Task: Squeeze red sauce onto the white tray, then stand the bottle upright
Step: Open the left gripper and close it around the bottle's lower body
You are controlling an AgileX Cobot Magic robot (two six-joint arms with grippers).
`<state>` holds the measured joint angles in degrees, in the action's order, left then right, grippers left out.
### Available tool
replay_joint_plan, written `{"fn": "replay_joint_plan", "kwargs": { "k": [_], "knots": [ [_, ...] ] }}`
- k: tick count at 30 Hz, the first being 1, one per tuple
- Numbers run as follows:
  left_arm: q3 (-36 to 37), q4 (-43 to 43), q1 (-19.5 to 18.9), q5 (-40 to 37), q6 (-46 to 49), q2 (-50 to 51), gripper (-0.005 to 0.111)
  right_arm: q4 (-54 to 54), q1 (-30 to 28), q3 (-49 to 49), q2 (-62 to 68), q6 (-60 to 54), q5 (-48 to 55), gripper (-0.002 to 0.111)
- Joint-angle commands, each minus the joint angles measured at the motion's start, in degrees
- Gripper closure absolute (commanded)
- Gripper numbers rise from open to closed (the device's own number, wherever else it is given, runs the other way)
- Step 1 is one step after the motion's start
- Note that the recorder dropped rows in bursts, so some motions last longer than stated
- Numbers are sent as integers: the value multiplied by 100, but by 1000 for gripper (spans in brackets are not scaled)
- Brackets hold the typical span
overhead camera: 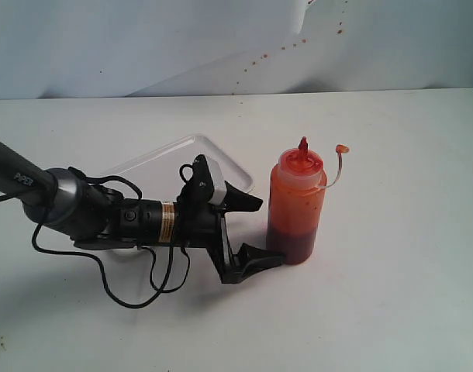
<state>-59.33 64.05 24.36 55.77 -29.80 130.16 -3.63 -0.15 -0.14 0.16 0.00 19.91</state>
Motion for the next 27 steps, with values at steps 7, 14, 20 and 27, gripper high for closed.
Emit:
{"fn": "replay_joint_plan", "kwargs": {
  "k": [7, 14, 20, 27],
  "knots": [
    [-31, -547, 51, -10, 35, 10, 2, -63, -44, 14, -16, 0, -35, 108],
    [-202, -571, 51, -9, -17, 54, 2, -63, -44, 14, -16, 0, -35, 108],
    [-565, -74, 127, -71, -143, 221, 2, -63, -44, 14, -16, 0, -35, 108],
    [-723, 167, 127, -22, -101, 459, 2, -63, -44, 14, -16, 0, -35, 108]
  ]
}}
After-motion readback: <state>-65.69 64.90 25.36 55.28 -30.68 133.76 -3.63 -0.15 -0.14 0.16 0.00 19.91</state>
